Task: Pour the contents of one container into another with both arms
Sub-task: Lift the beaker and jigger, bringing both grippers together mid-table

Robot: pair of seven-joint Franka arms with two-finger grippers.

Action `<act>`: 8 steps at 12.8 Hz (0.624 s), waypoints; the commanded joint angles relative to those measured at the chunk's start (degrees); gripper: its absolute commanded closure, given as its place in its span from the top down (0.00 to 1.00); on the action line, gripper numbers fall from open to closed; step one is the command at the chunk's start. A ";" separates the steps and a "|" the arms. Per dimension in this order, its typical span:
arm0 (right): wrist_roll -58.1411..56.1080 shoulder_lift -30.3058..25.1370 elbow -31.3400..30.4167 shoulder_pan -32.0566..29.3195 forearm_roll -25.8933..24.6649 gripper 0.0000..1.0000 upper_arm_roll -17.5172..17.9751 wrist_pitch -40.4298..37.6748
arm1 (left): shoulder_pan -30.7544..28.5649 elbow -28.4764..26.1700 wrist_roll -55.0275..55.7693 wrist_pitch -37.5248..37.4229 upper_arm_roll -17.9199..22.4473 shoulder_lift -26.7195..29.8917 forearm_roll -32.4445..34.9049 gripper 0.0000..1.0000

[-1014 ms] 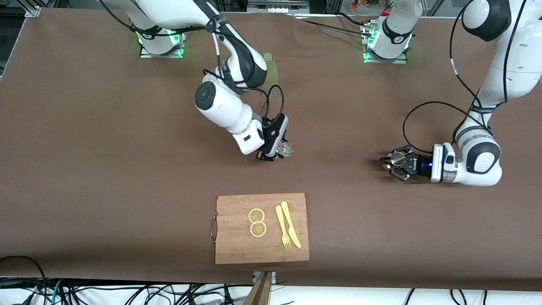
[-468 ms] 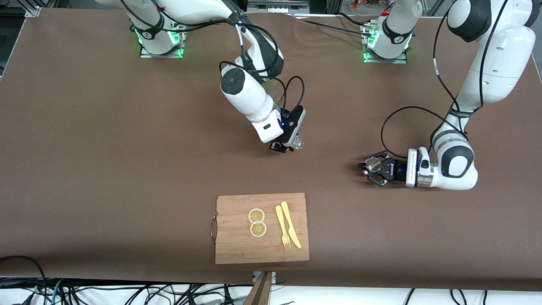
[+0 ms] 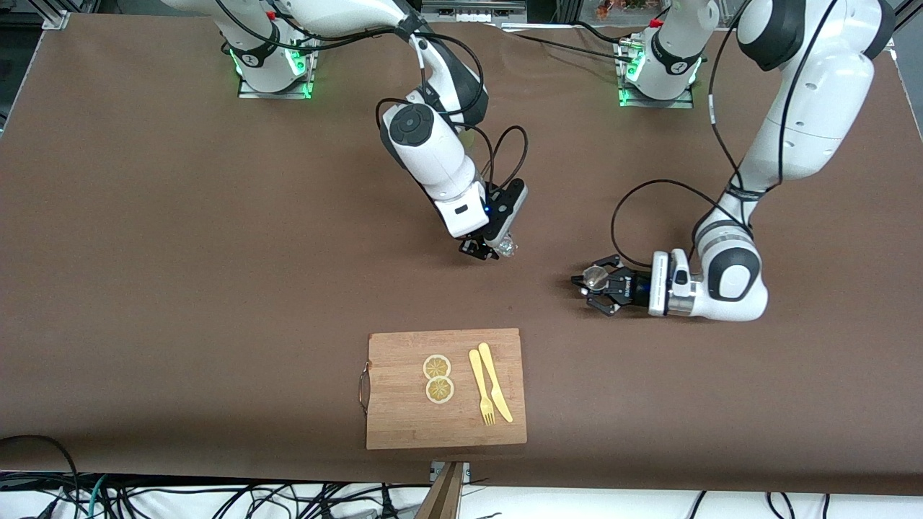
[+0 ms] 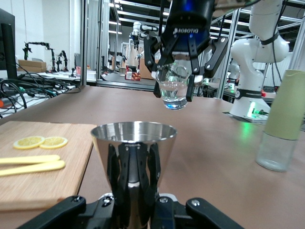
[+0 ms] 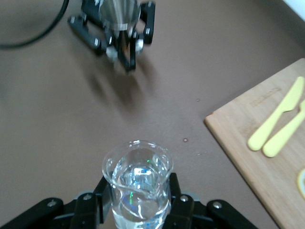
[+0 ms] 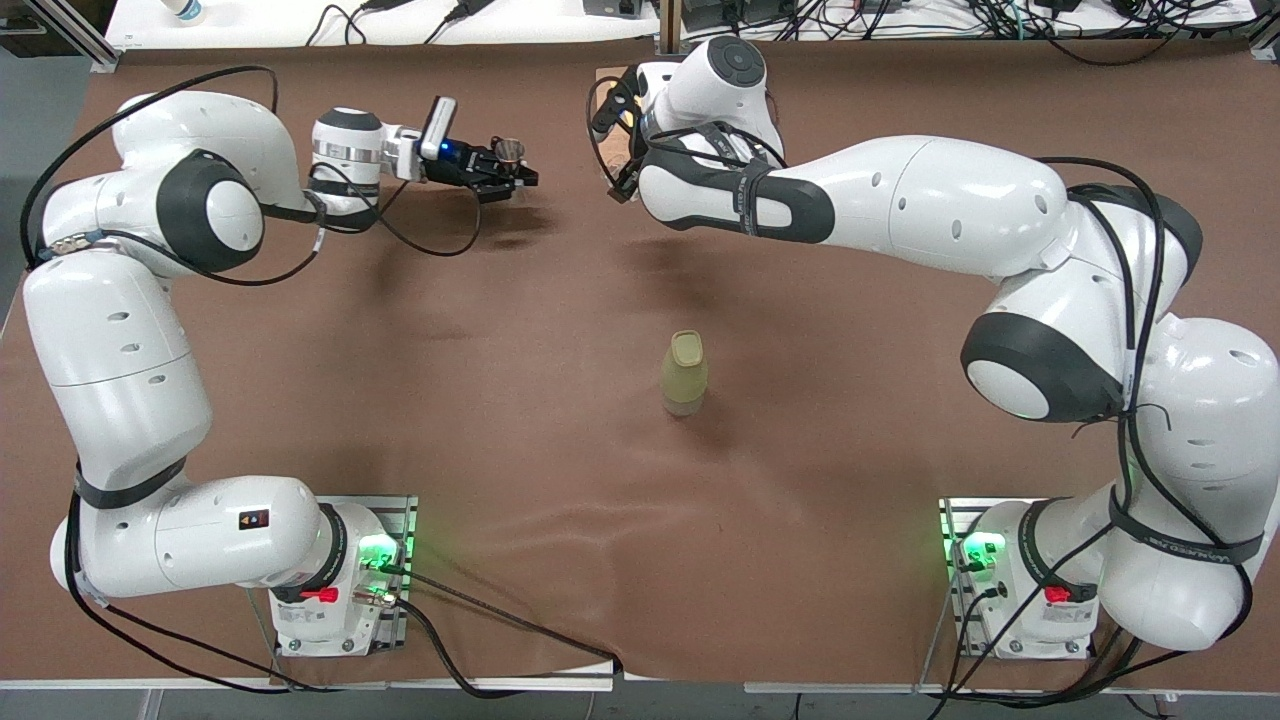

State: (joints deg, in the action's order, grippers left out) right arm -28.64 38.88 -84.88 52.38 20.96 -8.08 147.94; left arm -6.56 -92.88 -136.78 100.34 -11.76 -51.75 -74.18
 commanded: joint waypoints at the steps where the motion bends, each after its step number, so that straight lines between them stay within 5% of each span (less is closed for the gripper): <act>1: 3.59 4.18 5.51 0.53 -1.98 0.30 -2.98 -0.19 | 3.65 -0.99 -4.11 3.27 0.77 0.16 -4.21 0.00; 8: 5.08 5.77 7.62 0.88 -2.15 0.30 -5.45 -0.19 | 10.51 -0.64 -4.20 11.80 0.68 0.42 -9.13 0.00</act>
State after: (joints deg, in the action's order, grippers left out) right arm -25.45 43.63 -79.57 52.49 19.95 -12.48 147.93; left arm 1.62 -93.05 -138.61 110.19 -11.76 -52.21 -80.36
